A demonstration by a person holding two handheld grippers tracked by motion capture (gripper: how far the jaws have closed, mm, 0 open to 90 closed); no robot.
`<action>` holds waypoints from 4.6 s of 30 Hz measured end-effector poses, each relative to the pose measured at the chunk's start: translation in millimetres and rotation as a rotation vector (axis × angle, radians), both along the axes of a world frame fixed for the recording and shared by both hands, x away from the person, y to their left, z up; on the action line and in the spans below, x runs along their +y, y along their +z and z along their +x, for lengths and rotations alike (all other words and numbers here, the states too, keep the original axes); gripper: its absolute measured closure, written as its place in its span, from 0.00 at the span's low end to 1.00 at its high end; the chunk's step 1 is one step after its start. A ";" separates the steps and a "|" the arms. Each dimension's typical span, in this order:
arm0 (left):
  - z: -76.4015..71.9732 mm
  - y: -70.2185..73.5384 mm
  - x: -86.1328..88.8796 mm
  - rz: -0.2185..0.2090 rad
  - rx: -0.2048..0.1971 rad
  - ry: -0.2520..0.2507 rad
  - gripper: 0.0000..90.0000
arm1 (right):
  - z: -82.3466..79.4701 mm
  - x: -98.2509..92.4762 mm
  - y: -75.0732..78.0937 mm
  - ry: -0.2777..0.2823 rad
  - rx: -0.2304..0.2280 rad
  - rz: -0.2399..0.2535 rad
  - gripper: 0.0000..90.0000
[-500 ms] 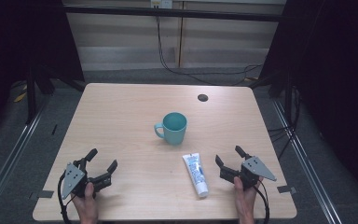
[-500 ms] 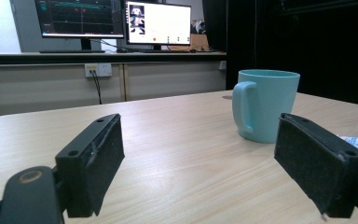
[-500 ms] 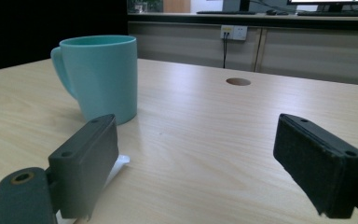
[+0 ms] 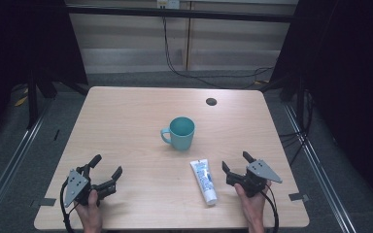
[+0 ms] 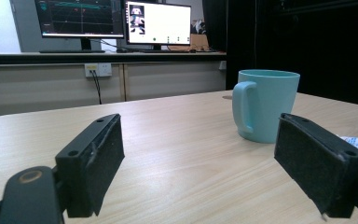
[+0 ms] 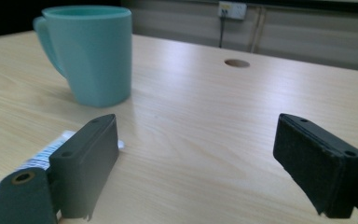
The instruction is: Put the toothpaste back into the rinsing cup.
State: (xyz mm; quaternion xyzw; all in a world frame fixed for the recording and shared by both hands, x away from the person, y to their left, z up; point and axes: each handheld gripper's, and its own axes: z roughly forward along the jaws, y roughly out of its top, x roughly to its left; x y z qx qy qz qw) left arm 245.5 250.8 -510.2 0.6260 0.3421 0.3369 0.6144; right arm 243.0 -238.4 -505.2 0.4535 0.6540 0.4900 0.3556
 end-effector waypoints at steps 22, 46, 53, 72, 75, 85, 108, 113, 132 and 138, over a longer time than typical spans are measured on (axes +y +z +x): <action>0.4 0.0 -0.1 -0.006 0.001 -0.004 0.17 | 0.7 5.3 24.0 0.108 0.146 -0.002 0.33; 0.2 0.0 -0.1 -0.002 0.001 -0.005 0.17 | 18.6 28.3 46.1 0.211 0.555 -0.045 0.41; 0.1 0.1 0.1 0.001 0.000 -0.002 0.17 | 24.1 36.0 49.2 0.222 0.656 -0.055 0.41; 0.1 0.1 0.0 0.001 0.000 -0.002 0.17 | 42.4 59.6 51.4 0.261 0.830 -0.107 0.40; 0.2 0.0 -0.1 -0.002 0.001 -0.005 0.17 | 43.4 63.4 50.3 0.266 0.860 -0.100 0.42; 0.1 0.1 0.1 0.000 0.000 -0.002 0.17 | 48.1 75.4 40.0 0.278 0.946 -0.114 0.43; 0.2 0.0 0.0 -0.002 0.000 -0.006 0.17 | 52.2 86.9 34.8 0.275 1.005 -0.213 0.52; 0.1 0.0 0.1 0.000 0.000 -0.004 0.17 | 52.9 87.7 35.1 0.289 1.007 -0.231 0.50; -0.5 -0.1 -0.4 -0.013 0.005 -0.006 0.17 | 51.6 74.1 35.7 0.346 0.967 -0.182 0.74; -0.5 0.0 -0.1 -0.008 0.003 -0.003 0.17 | 49.6 72.3 36.5 0.353 0.963 -0.163 0.75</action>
